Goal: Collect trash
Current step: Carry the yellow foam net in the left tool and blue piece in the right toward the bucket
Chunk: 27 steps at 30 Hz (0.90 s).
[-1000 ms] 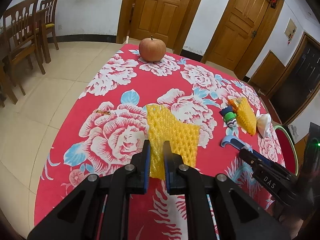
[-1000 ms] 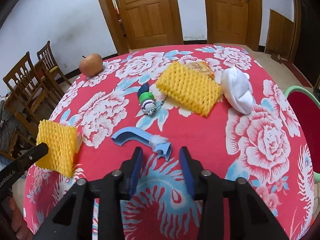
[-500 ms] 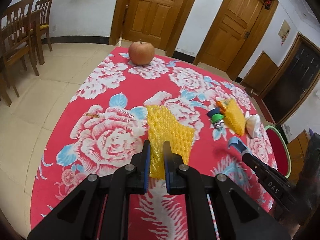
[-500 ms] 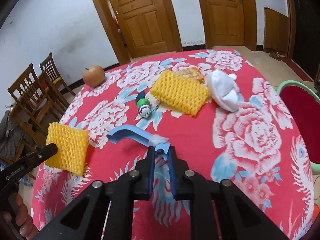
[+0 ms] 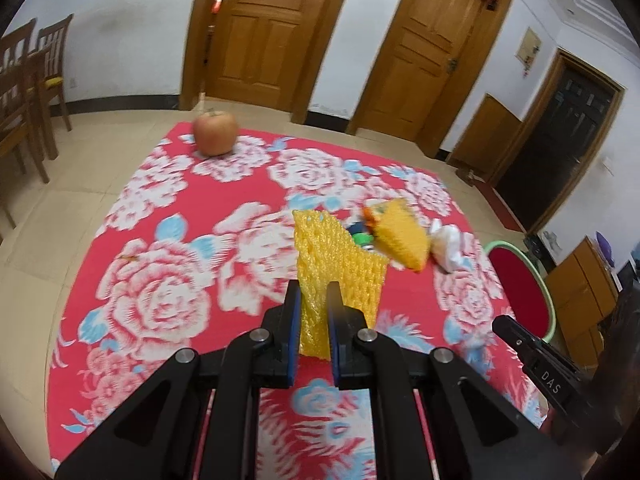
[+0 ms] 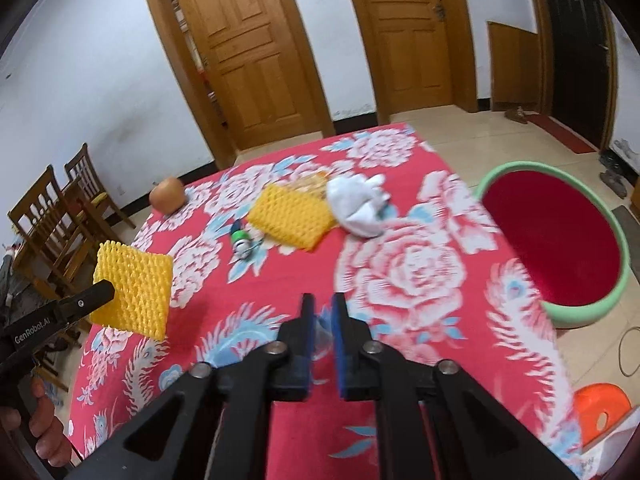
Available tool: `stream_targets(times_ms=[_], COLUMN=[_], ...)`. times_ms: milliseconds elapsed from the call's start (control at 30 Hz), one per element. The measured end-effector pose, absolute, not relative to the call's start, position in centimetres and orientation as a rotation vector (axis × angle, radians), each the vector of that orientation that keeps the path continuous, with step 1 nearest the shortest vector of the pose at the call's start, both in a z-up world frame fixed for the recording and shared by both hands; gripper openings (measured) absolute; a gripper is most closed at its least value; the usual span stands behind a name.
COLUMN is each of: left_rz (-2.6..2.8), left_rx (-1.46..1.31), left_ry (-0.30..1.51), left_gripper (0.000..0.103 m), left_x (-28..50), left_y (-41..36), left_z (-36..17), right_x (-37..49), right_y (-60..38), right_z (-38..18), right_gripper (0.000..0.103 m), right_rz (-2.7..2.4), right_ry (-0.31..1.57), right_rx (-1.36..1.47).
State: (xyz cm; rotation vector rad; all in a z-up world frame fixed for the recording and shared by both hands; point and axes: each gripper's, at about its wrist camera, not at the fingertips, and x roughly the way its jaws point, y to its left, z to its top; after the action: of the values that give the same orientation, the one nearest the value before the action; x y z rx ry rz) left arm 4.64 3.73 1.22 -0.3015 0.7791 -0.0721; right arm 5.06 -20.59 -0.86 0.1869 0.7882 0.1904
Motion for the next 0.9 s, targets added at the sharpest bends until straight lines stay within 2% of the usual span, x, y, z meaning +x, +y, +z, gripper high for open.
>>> stream_targets(times_ms=[400,567,900], left_rz=[-0.155,-0.144,-0.121], left_rx=[-0.239,-0.250,-0.275], left_ry=[0.776,0.787,0.806], left_gripper=[0.011,0.011,0.011], left_x=[4.9,4.7,4.0], left_y=[-0.5,0.0,1.5], left_z=[2.2,1.8,0.7], right_x=[3.4,2.3,1.8], right_y=[-25.2,-24.7,-21.5], right_z=[-0.8,-1.6,-4.4], right_gripper=[0.009,0.027,0.028], right_rz=[0.127,0.145,0.163], right_ry=[0.782,0.814,0.907], right_rx=[0.248,0.264,0.196])
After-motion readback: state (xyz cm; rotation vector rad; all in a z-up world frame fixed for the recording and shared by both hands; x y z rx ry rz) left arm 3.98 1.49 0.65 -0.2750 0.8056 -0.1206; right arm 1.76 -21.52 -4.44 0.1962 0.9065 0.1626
